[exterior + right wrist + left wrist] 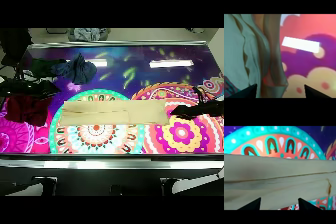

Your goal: Fold the shirts.

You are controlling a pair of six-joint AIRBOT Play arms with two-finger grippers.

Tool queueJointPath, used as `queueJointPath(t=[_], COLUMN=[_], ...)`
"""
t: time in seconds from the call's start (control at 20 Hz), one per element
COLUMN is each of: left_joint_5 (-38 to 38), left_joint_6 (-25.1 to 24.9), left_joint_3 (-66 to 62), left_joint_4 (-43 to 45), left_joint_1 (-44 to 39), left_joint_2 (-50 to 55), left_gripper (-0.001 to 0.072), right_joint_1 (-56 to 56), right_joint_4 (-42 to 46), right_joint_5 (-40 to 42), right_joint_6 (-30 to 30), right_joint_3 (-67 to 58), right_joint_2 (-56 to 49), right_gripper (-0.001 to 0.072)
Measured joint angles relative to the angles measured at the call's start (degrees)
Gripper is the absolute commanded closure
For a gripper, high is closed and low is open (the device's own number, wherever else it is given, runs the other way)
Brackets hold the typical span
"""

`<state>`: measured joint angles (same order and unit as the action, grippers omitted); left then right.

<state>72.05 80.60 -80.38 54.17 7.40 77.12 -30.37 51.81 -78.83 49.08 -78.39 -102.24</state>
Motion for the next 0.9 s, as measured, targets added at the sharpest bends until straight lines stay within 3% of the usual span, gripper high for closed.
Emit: queueJointPath(t=[0.25, 0.3, 0.35, 0.4, 0.45, 0.5, 0.55, 0.75, 0.9], left_joint_5=[-0.72, -1.68, -2.78, -4.13, -5.33, -6.29, -7.39, -12.46, -16.57], left_joint_6=[0.00, 0.00, -0.02, -0.02, -0.02, -0.11, -0.33, -0.37, 2.82], left_joint_3=[-0.02, -0.02, -0.02, -0.02, -0.02, -0.02, -0.02, -0.04, -0.04], left_joint_4=[-0.07, -0.07, -0.07, -0.09, -0.07, -0.02, -0.07, -0.07, -1.81], left_joint_1=[-8.94, -11.02, -12.83, -14.62, -16.33, -17.84, -19.43, -25.68, -30.05], left_joint_2=[-2.64, -2.71, -2.69, -2.54, -2.16, -1.68, -0.90, 5.25, 12.55], left_gripper=[0.0169, 0.0169, 0.0171, 0.0199, 0.0384, 0.0633, 0.0680, 0.0680, 0.0680], right_joint_1=[5.31, 6.86, 8.35, 9.75, 10.86, 11.72, 12.33, 13.40, 13.68], right_joint_4=[-6.60, -7.02, -6.84, -6.10, -5.66, -6.69, -7.37, -8.13, -8.04], right_joint_5=[2.23, 3.17, 4.48, 5.88, 6.56, 6.97, 7.34, 7.58, 4.92], right_joint_6=[2.62, 3.50, 4.15, 5.05, 5.73, 5.92, 6.27, 6.84, 7.61], right_joint_3=[-0.17, -0.22, -0.20, -0.13, -0.09, -0.15, -0.17, -0.20, -0.20], right_joint_2=[-2.93, -3.17, -3.37, -3.65, -3.61, -3.06, -2.23, 4.22, 10.58], right_gripper=[0.0023, 0.0162, 0.0503, 0.0671, 0.0671, 0.0672, 0.0672, 0.0672, 0.0672])
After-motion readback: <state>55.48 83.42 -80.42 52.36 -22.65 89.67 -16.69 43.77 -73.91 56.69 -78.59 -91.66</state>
